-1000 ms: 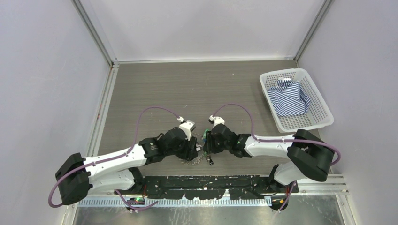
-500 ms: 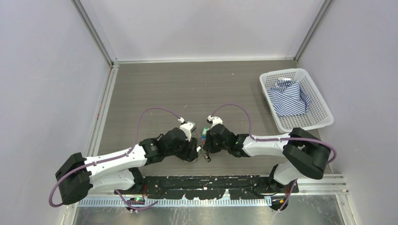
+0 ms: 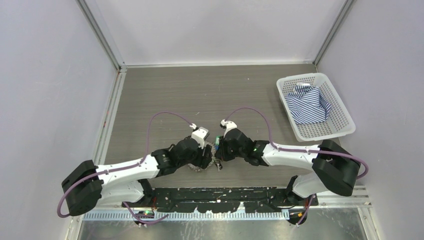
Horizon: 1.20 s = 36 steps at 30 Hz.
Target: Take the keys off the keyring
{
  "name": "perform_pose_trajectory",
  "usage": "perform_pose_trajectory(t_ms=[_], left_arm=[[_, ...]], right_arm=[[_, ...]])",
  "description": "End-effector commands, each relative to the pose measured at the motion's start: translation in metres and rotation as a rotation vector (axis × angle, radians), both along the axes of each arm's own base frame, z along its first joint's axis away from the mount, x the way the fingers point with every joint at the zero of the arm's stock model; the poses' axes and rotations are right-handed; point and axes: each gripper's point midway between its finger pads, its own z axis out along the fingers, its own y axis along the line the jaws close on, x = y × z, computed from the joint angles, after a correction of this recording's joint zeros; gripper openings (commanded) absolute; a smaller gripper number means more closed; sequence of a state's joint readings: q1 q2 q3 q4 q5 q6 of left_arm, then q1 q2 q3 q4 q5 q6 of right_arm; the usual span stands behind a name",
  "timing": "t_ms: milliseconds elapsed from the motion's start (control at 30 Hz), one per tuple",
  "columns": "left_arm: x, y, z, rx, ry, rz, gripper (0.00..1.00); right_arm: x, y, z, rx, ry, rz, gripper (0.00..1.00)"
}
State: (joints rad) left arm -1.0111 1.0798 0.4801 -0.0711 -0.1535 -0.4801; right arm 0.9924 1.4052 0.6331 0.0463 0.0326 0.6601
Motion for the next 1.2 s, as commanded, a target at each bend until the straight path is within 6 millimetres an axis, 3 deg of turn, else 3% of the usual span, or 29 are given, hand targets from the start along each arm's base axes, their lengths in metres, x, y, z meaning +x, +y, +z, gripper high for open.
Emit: perform_pose_trajectory(t_ms=[0, 500, 733, 867, 1167], left_arm=[[0.009, -0.018, 0.01, -0.048, -0.06, -0.056, 0.63], [0.002, -0.006, -0.011, 0.1, 0.0, -0.098, 0.67], [0.007, 0.003, -0.02, 0.122, -0.007, -0.037, 0.67], [0.008, 0.006, -0.026, 0.145, -0.004, -0.025, 0.6], [0.016, 0.01, -0.023, 0.199, -0.079, 0.001, 0.32]], right_arm=[[0.005, 0.018, 0.042, 0.105, -0.039, 0.045, 0.01], [0.011, 0.018, 0.049, 0.092, -0.025, 0.047, 0.01], [0.013, 0.019, 0.052, 0.094, -0.025, 0.045, 0.01], [0.014, 0.02, 0.051, 0.096, -0.023, 0.042, 0.01], [0.016, 0.023, 0.049, 0.1, -0.02, 0.042, 0.01]])
